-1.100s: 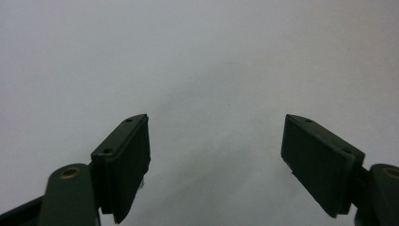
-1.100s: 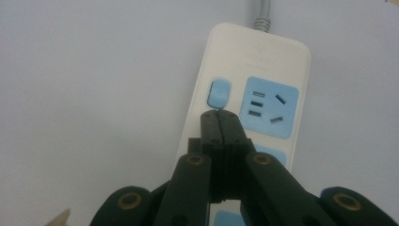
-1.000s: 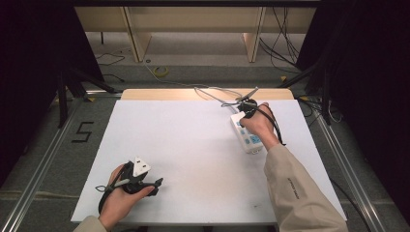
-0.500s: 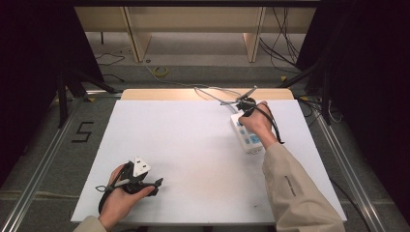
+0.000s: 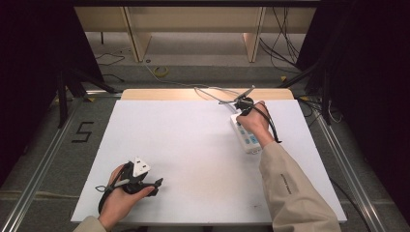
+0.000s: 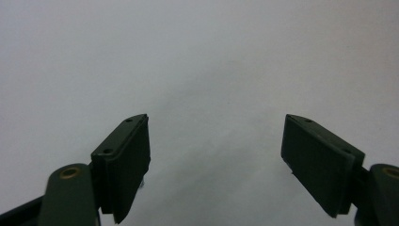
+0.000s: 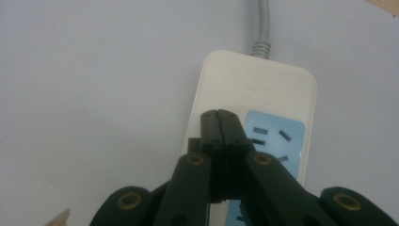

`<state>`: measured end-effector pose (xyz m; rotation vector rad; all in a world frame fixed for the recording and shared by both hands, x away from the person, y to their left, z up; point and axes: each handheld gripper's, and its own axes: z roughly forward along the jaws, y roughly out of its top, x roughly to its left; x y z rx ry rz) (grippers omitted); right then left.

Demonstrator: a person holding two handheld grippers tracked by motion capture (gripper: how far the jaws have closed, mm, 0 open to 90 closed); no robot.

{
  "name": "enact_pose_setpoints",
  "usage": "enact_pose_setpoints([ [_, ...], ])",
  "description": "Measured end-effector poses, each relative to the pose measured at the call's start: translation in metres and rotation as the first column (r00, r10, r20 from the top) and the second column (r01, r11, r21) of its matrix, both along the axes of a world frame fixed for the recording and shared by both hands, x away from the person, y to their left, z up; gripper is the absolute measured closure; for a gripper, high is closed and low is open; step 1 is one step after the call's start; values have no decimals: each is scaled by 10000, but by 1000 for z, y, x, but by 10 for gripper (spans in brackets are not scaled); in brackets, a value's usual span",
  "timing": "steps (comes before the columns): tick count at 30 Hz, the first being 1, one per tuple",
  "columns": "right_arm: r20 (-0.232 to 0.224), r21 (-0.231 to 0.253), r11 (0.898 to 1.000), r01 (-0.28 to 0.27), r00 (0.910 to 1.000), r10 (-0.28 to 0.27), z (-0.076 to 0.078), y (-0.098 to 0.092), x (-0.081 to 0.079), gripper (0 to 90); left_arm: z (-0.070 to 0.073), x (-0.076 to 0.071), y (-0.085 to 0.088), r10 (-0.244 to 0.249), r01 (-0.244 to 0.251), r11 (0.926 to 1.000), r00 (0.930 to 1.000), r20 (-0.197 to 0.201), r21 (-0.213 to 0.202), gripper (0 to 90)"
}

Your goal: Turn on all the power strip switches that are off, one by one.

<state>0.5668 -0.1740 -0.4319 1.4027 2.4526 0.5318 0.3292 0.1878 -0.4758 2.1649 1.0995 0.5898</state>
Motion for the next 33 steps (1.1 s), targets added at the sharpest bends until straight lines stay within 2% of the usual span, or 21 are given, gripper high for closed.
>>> enact_pose_setpoints([
  [21, -92, 68, 9999, 150, 9998, -150, -2, 2, 5, 900, 0, 0, 0, 5, -5, 10000, 10000, 0, -3, 241],
  [27, -182, -59, 9998, 176, 9997, -177, -2, 4, 5, 900, 0, 0, 0, 15, -15, 10000, 10000, 26, -13, 240],
  [33, -142, -448, 9990, 25, 9999, -31, -3, 9, 5, 900, 0, -1, -1, 12, -12, 10000, 10000, 14, -30, 239],
])
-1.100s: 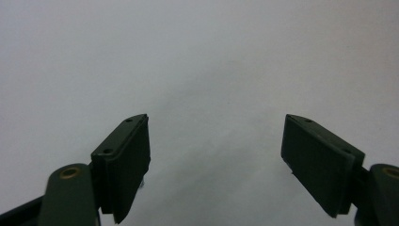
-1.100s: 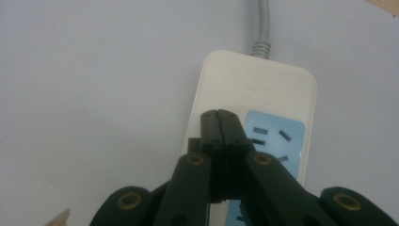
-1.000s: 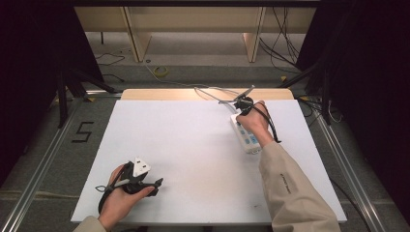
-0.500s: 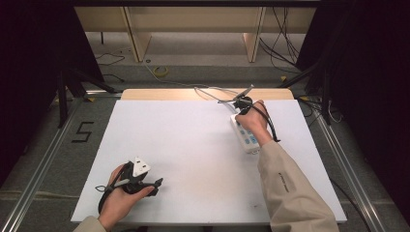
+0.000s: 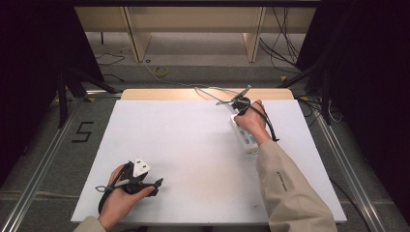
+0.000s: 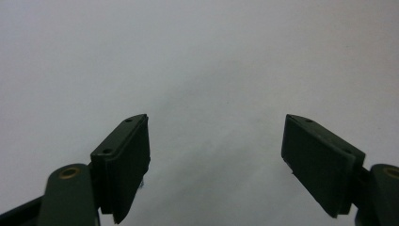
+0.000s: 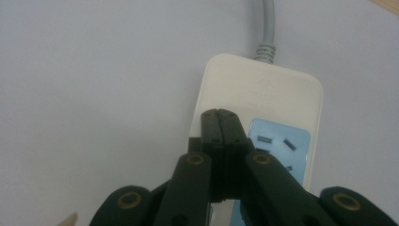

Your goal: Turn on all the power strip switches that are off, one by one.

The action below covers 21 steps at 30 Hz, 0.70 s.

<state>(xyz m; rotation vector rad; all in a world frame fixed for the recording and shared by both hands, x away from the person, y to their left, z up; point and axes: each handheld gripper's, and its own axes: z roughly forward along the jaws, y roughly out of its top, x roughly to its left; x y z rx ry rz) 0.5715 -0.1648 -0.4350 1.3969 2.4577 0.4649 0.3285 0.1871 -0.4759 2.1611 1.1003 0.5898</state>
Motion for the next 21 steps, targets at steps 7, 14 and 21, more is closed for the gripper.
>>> enact_pose_setpoints([
  [7, 19, 253, 9996, 81, 10000, -81, 0, -3, 0, 900, 0, 0, 1, 48, -48, 10000, 10000, 2, -23, 238],
  [14, 117, 595, 9981, 181, 9998, -189, 3, -6, 0, 900, 0, 0, -3, -72, 72, 9999, 10000, -66, -93, 237],
  [21, 97, 867, 9959, 256, 9996, -265, 14, -12, -5, 900, 0, 1, -1, 30, -32, 9999, 9999, -122, -151, 237],
])
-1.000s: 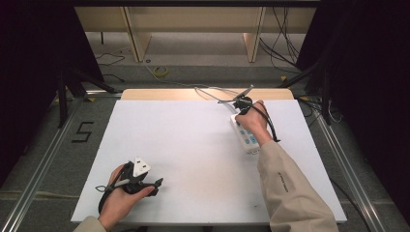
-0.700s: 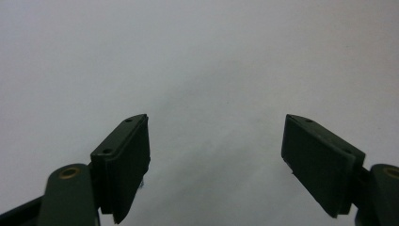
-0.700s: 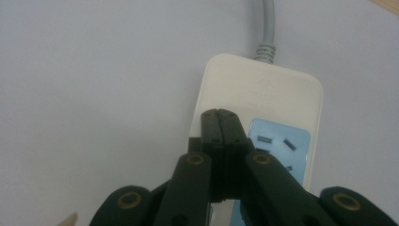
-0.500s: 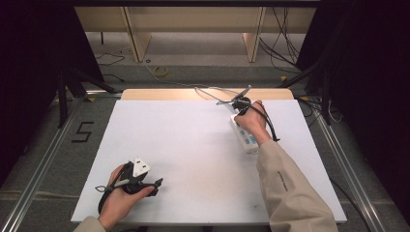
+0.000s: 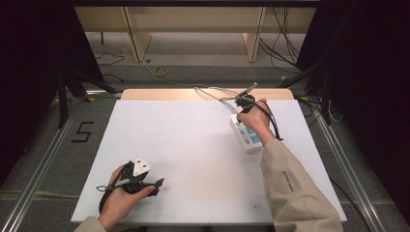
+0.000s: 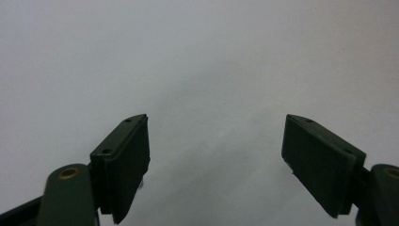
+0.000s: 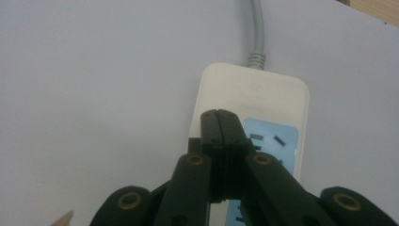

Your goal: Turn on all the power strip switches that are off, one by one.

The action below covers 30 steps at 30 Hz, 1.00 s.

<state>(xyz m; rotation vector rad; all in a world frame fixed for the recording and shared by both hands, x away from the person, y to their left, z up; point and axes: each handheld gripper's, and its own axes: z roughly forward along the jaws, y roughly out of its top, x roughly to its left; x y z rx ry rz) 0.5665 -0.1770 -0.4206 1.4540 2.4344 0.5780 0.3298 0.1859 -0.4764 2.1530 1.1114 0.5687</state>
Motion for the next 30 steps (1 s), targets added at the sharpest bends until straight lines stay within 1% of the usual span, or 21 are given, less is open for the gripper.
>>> enact_pose_setpoints([
  [5, 30, 33, 10000, -77, 10000, 77, 6, -3, -4, 900, 1, -1, -1, -58, 57, 10000, 10000, 19, 37, 237],
  [12, -112, 21, 9999, -130, 9999, 131, 7, 0, -7, 900, 0, -2, -2, -63, 63, 10000, 10000, 29, 11, 238],
  [14, -106, 81, 9998, -176, 9998, 176, 8, 1, -8, 900, 0, -2, -2, -76, 76, 10000, 10000, 21, 9, 237],
  [21, -201, -6, 9997, -233, 9995, 233, 8, 5, -10, 900, 1, -3, -3, -76, 76, 10000, 10000, 34, -20, 237],
  [30, -250, -79, 9995, -317, 9992, 315, 11, 5, -16, 900, 1, -3, -3, -54, 54, 10000, 10000, 76, -6, 239],
])
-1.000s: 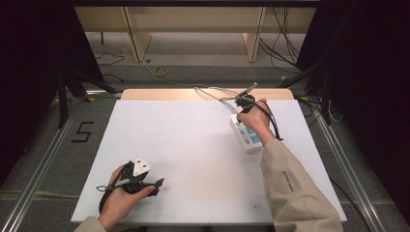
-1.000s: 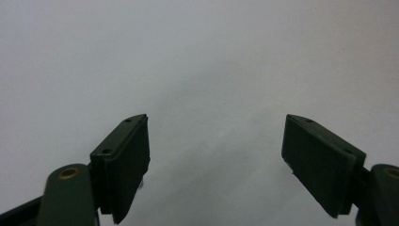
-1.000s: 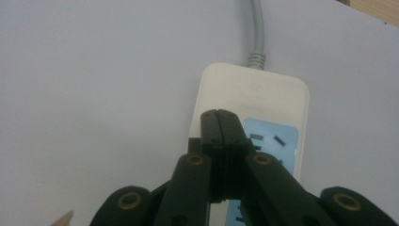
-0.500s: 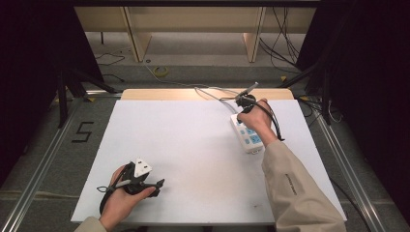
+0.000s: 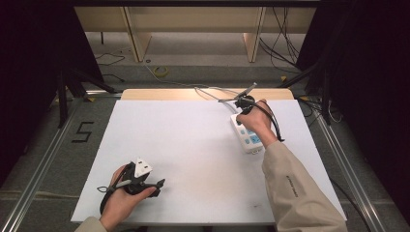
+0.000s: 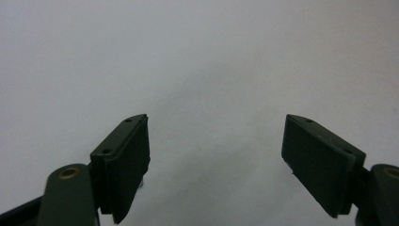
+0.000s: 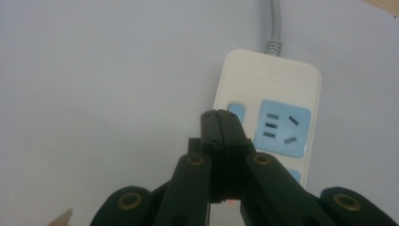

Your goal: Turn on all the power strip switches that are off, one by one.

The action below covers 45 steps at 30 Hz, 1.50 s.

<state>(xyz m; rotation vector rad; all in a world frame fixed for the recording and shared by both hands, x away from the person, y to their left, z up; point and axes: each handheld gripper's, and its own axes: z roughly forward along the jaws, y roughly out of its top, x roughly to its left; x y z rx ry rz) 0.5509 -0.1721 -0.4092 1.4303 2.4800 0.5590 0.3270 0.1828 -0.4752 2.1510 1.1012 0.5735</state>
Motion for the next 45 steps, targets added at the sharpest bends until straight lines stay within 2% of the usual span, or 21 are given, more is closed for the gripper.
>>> enact_pose_setpoints([
  [18, -293, -35, 9999, 136, 9995, -137, 1, -9, -8, 900, 0, 0, 0, -25, 25, 10000, 10000, -25, 53, 239],
  [32, -353, -7, 9998, 203, 9992, -203, -4, -16, -15, 900, 0, -1, -1, 4, -4, 10000, 10000, -21, 76, 240],
  [45, -409, -65, 9999, 124, 9991, -126, -2, -17, -25, 900, -1, -1, -1, -4, 4, 10000, 10000, -30, 88, 240],
])
